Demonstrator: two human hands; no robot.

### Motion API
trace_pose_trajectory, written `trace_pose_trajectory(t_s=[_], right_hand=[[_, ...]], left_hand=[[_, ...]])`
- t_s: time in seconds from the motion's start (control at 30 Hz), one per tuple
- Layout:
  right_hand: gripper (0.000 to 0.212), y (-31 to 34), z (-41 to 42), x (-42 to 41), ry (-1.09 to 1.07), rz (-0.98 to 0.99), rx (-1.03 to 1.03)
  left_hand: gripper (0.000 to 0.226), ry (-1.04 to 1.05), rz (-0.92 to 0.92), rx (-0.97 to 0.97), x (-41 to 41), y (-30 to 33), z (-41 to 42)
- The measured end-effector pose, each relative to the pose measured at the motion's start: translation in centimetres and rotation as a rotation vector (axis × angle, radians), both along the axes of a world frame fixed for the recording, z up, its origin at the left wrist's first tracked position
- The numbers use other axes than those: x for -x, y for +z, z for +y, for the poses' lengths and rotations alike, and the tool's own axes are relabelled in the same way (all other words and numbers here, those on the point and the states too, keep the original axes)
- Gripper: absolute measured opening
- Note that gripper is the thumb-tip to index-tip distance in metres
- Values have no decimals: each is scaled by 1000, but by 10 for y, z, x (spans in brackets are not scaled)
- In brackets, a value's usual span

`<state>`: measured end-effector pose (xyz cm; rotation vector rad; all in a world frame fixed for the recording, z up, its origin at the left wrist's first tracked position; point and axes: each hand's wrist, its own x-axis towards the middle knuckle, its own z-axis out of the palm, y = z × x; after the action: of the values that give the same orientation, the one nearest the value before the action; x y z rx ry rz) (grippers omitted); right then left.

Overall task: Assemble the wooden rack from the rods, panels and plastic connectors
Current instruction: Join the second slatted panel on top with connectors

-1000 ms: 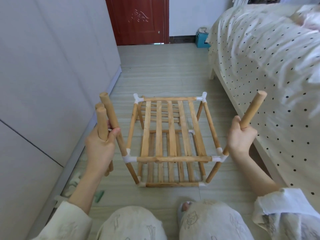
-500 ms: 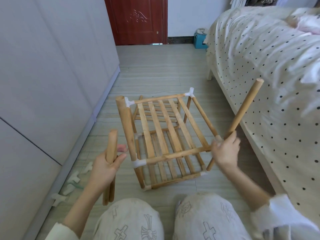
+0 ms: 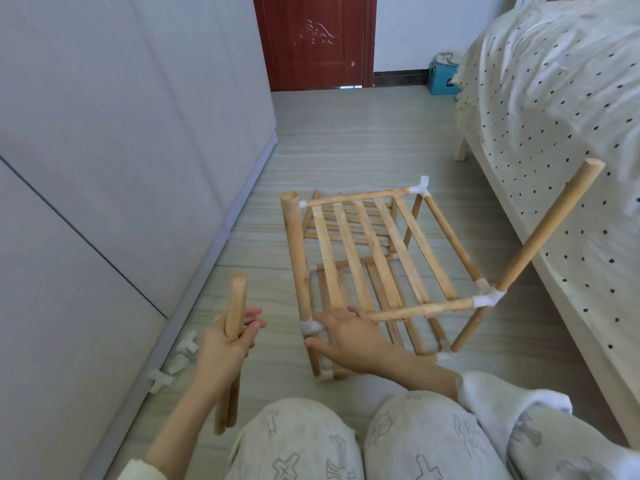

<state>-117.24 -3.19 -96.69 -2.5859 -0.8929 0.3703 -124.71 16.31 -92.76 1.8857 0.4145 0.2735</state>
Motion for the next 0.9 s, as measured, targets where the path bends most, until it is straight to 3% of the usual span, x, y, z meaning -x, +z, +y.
trace_pose_trajectory(t_s=[0.13, 0.4, 0.5, 0.6, 0.7, 0.83, 0.9], right_hand=[[76, -12, -12, 8, -107, -18, -227], [46, -17, -94, 28, -242, -151, -227], [56, -18, -132, 40, -415, -283, -343], [68, -20, -172, 45, -544, -104, -385], [41, -19, -203, 45, -729, -7, -445], [22, -9, -219, 38, -949, 71, -487], [25, -8, -219, 33, -997, 46, -440]], left_hand=[[19, -54, 23, -70, -3, -7, -1], [27, -203, 49, -203, -18, -13, -30], [28, -276, 37, -273, -26, -12, -42], [36, -365, 3, -433, -39, -12, -49], [46, -410, -23, -652, -51, -14, -52], [45, -428, 233, -1012, -51, -20, -54], [45, -440, 282, -995, -45, -23, -58]])
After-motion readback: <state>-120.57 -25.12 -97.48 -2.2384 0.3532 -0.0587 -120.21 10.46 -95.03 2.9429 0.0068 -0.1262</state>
